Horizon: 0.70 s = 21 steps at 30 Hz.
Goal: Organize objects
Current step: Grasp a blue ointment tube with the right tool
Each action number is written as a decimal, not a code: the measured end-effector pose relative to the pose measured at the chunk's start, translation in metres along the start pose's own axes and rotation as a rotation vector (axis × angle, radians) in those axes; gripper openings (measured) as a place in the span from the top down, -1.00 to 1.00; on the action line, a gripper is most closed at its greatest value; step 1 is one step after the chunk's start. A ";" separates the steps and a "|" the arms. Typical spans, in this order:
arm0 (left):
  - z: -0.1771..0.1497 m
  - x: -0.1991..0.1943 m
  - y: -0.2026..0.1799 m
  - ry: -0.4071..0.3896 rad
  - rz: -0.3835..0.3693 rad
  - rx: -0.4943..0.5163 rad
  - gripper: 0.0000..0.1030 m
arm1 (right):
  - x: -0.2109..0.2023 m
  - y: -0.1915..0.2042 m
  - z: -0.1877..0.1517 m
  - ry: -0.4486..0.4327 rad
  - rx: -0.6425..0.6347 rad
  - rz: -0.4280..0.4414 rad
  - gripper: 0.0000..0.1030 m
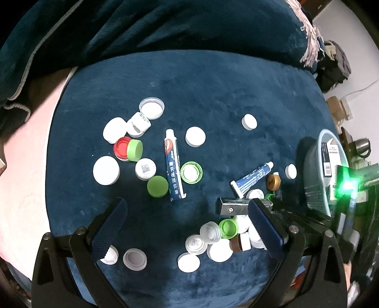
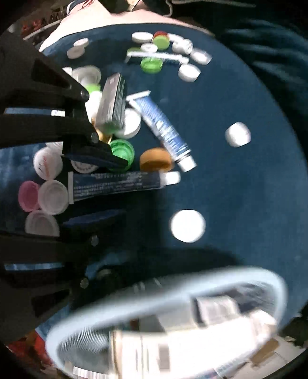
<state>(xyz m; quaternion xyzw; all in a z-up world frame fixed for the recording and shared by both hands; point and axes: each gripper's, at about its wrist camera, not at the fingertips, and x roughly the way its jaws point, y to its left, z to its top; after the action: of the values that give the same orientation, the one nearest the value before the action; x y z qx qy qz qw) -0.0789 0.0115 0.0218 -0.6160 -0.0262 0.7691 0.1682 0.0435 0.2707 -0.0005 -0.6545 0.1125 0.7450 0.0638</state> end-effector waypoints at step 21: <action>0.002 0.006 0.034 0.024 0.041 -0.063 -0.98 | -0.044 0.046 0.009 -0.044 -0.071 0.417 0.56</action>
<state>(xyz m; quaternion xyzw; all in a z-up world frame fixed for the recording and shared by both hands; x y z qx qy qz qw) -0.0895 -0.0188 0.0083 -0.6305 -0.0357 0.7639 0.1332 0.0301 0.2310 0.0479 -0.6024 0.2176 0.7597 -0.1124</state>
